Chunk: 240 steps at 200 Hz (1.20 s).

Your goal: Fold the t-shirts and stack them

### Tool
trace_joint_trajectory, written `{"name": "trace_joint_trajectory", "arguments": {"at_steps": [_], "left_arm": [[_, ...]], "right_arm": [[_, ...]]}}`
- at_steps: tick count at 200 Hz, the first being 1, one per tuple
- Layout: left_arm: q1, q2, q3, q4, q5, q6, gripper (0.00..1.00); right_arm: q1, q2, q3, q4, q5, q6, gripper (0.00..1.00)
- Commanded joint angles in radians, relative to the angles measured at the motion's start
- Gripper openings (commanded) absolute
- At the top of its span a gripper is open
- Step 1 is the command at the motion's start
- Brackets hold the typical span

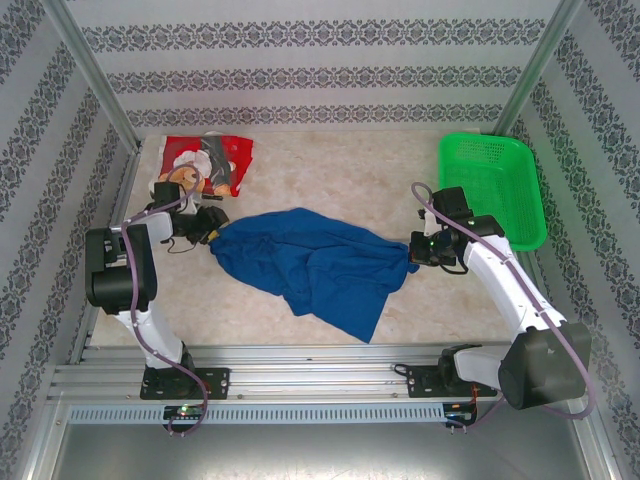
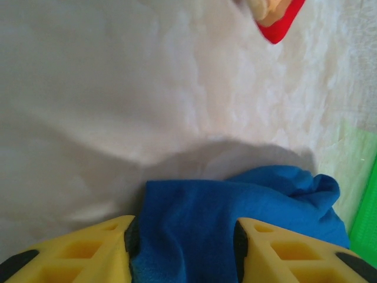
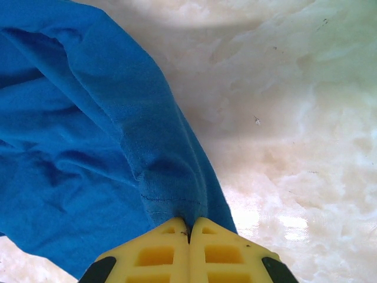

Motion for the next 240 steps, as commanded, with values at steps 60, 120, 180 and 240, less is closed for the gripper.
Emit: {"name": "trace_joint_trajectory", "arguments": {"at_steps": [60, 120, 180, 240], "left_arm": [[0.002, -0.094, -0.058, 0.047, 0.049, -0.036, 0.31], [0.002, -0.124, -0.022, 0.056, 0.081, -0.057, 0.05], [0.002, -0.261, 0.023, 0.009, 0.088, -0.086, 0.0], [0.002, -0.4, 0.025, 0.018, 0.106, -0.134, 0.0]], "right_arm": [[0.015, -0.015, 0.008, -0.015, 0.026, 0.023, 0.0], [0.008, -0.021, 0.02, -0.015, 0.041, 0.021, 0.09], [-0.054, -0.018, 0.028, 0.028, 0.001, 0.081, 0.53], [-0.084, 0.02, -0.05, 0.015, 0.04, 0.158, 0.57]]}}
